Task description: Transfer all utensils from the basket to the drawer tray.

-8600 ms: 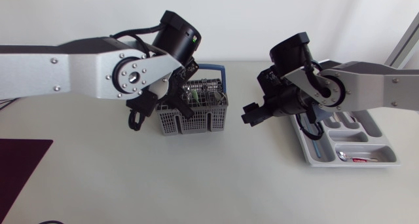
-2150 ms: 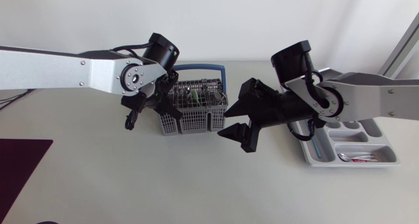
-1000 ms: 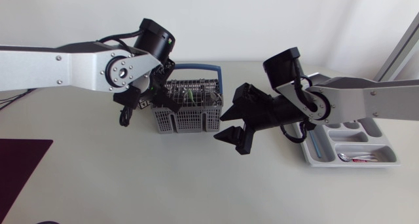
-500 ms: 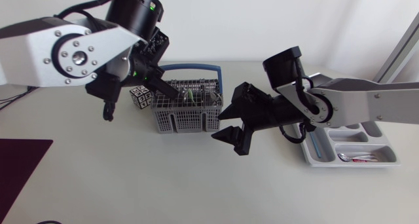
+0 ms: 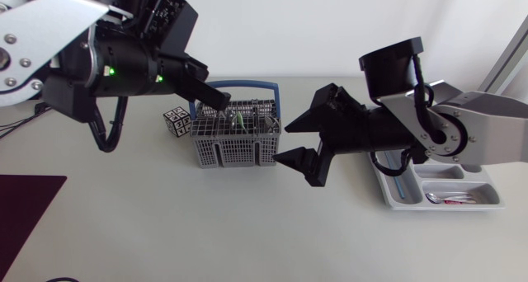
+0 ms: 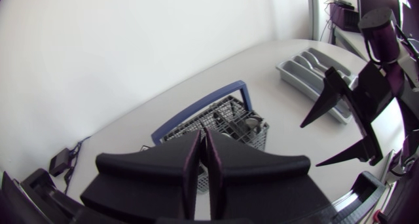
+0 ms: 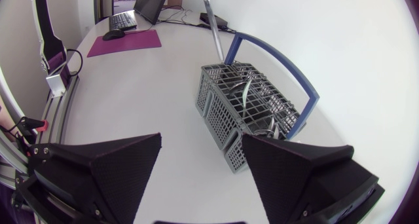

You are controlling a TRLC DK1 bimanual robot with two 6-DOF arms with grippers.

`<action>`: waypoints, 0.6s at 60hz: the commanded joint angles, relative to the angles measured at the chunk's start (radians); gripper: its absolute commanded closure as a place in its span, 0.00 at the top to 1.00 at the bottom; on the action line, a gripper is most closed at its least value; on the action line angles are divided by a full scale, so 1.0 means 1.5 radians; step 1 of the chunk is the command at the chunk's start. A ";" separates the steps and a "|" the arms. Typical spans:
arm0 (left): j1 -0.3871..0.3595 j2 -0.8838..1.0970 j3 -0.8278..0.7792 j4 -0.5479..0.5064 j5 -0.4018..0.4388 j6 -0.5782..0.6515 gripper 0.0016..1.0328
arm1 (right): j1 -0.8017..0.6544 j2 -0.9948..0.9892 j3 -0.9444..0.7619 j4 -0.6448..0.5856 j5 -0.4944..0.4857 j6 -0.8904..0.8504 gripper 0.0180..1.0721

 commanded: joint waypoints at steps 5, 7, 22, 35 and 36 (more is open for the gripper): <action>0.030 0.016 -0.014 -0.012 0.119 -0.046 0.03 | -0.004 -0.011 -0.004 0.013 0.010 0.042 0.86; 0.038 0.023 -0.009 -0.017 0.139 -0.049 0.03 | -0.003 -0.010 0.000 0.014 0.010 0.052 0.86; 0.111 0.093 0.033 -0.060 0.366 -0.088 0.03 | 0.018 0.006 0.032 0.029 0.032 0.099 0.85; 0.138 0.133 0.056 -0.075 0.474 -0.107 0.03 | 0.055 0.035 0.063 0.028 0.062 0.108 0.72; 0.138 0.136 0.060 -0.078 0.481 -0.108 0.03 | 0.056 0.038 0.066 0.028 0.063 0.108 0.72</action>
